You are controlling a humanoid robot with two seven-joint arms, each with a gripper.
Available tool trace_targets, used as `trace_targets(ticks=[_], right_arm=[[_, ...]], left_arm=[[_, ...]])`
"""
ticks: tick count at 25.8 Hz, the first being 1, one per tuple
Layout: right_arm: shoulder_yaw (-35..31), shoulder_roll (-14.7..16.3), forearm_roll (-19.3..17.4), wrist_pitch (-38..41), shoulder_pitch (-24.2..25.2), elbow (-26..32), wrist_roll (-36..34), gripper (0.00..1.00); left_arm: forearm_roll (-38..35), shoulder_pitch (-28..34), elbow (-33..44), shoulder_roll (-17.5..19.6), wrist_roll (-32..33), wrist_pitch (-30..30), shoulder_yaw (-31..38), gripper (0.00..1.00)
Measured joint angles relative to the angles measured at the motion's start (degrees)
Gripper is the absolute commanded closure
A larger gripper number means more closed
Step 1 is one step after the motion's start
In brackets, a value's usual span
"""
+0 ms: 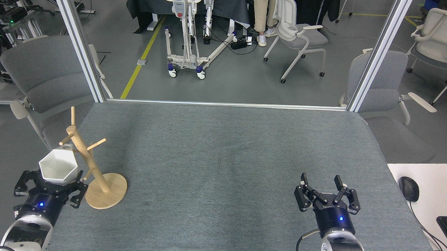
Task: Hang cup on storage rack
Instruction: 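Bring the cup toward a rack peg and hook its handle on, then open the left gripper and withdraw it from the hanging cup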
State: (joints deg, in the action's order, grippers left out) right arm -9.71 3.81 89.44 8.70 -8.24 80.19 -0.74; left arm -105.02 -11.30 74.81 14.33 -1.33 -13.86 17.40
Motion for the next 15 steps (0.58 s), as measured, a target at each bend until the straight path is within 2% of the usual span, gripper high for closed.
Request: trace_targets(ticks=[15], right_arm=[[0.3, 0.9, 0.2, 0.4, 0.4, 0.1, 0.3, 0.01]], left_arm=[[0.5, 0.0, -5.6, -1.1, -0.7, 0.3, 0.0, 0.02]])
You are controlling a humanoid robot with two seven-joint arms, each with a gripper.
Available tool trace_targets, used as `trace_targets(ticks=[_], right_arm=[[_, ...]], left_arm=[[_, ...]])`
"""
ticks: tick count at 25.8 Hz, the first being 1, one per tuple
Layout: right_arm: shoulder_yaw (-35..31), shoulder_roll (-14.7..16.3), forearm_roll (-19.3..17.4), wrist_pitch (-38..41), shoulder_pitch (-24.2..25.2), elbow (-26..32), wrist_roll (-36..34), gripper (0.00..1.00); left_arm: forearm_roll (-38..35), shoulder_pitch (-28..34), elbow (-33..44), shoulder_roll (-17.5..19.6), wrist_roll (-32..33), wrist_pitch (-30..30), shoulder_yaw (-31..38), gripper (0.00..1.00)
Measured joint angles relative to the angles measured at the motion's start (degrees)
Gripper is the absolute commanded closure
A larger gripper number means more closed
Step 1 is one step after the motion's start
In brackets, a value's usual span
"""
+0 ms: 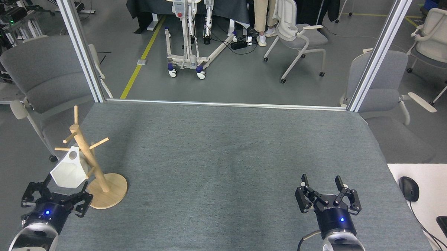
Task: Hang cup on storage rack
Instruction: 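Open the left gripper and withdraw it from the hanging cup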
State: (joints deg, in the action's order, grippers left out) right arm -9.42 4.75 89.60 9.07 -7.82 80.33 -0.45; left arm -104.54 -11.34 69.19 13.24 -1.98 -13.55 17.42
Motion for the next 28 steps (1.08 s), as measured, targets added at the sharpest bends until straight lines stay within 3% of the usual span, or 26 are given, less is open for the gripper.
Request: trace_targets(ticks=[5, 8, 19, 28], right_arm=[[-0.1, 0.5, 0.0, 0.0, 0.1, 0.1, -0.1, 0.01], [-0.1, 0.9, -0.1, 0.0, -0.1, 0.2, -0.3, 0.01], [0.1, 0.9, -0.4, -0.9, -0.1, 0.2, -0.6, 0.01], [1.8, 0.8, -0.6, -2.9, -1.9, -1.4, -0.8, 0.01]], left_arm=[[0.1, 0.1, -1.9, -0.4, 0.0, 0.0, 0.1, 0.02], [0.2, 0.3, -1.9, -2.5, -0.4, -0.4, 0.0, 0.02], [0.2, -1.7, 0.6, -19.2, -4.6, -0.2, -4.9, 0.02], [5.7, -5.7, 4.2, -21.0, -4.9, 9.4, -19.3, 0.02]])
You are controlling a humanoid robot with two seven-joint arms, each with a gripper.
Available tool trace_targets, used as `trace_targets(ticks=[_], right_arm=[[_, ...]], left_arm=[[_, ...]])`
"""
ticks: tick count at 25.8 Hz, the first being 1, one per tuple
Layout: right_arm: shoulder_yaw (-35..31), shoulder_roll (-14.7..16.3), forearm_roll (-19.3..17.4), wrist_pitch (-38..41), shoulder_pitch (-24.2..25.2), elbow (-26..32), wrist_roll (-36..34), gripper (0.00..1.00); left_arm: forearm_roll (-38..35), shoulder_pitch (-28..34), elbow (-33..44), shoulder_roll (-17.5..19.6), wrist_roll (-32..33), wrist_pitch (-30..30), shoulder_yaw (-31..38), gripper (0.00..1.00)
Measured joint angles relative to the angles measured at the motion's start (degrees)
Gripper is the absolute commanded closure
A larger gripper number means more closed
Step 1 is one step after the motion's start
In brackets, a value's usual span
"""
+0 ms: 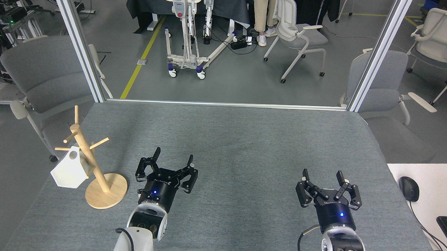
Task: Hang cup on storage rack
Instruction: 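Open the left gripper and withdraw it from the hanging cup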
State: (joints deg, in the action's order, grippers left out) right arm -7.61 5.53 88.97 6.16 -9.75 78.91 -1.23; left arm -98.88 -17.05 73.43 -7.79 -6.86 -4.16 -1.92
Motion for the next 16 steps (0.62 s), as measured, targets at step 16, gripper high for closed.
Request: trace_targets(ticks=[16], right_arm=[[0.2, -0.9, 0.0, -0.4, -1.8, -1.9, -0.4, 0.01]], left_arm=[[3.0, 7.4, 7.9, 0.1, 0.7, 0.1, -2.0, 0.02]])
